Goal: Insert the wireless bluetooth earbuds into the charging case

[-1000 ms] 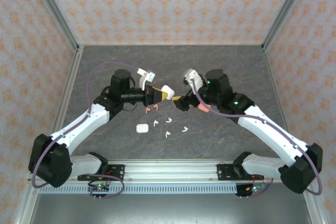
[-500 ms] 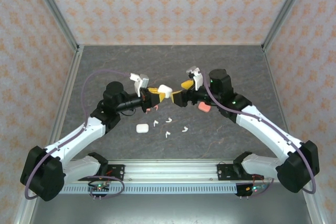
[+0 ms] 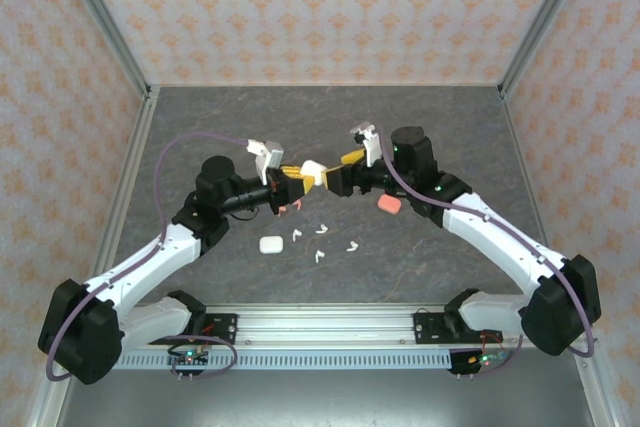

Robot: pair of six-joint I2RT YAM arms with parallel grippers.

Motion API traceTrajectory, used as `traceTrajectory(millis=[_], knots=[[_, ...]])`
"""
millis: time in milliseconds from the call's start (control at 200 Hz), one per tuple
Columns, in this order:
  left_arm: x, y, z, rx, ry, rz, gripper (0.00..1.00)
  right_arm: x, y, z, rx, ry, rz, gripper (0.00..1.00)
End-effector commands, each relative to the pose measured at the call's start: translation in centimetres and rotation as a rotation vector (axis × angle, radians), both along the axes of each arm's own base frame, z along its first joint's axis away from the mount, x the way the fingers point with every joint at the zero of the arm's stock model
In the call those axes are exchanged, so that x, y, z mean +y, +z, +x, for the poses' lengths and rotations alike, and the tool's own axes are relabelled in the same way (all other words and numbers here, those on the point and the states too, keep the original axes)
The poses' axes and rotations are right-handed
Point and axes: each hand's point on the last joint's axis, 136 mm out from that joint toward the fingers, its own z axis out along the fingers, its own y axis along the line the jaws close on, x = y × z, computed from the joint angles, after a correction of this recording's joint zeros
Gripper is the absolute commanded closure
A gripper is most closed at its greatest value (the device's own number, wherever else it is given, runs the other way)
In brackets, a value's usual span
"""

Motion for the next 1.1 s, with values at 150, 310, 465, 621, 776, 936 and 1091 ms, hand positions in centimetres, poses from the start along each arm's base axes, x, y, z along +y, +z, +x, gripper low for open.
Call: traceTrajectory(millis=[150, 310, 465, 621, 776, 936, 1091], knots=[[-0.3, 1.6, -1.7, -0.094, -0.061, 0.001, 1.00, -0.4, 2.0, 2.1, -0.038, -0.058, -0.004, 0.18], [-0.3, 1.6, -1.7, -0.097, -0.059, 0.010, 1.00, -0.4, 2.7, 1.9, -0.043, -0.043, 0.001, 0.18], [0.1, 1.2, -1.1, -0.096, -0.015, 0.025, 1.00, -0.9, 3.8, 0.7, -0.055, -0.024, 0.015, 0.18], [1.1, 0.8, -0.4, -0.106, 0.066, 0.045, 1.00, -2.8, 3.0, 0.3, -0.034, -0.094, -0.010, 0.19], [3.2, 1.2, 0.3, -0.124, 0.165, 0.026, 1.00, -3.3, -0.8, 0.2, 0.081, -0.139, -0.055, 0.26], [6.9, 2.0, 1.9, -0.106, 0.256, -0.071, 1.00, -3.3, -6.7, 0.1, 0.220, -0.194, -0.168, 0.35], [7.8, 2.2, 1.6, -0.120, 0.270, -0.074, 1.00, -2.3, -12.2, -1.1, 0.354, -0.230, -0.299, 0.42]])
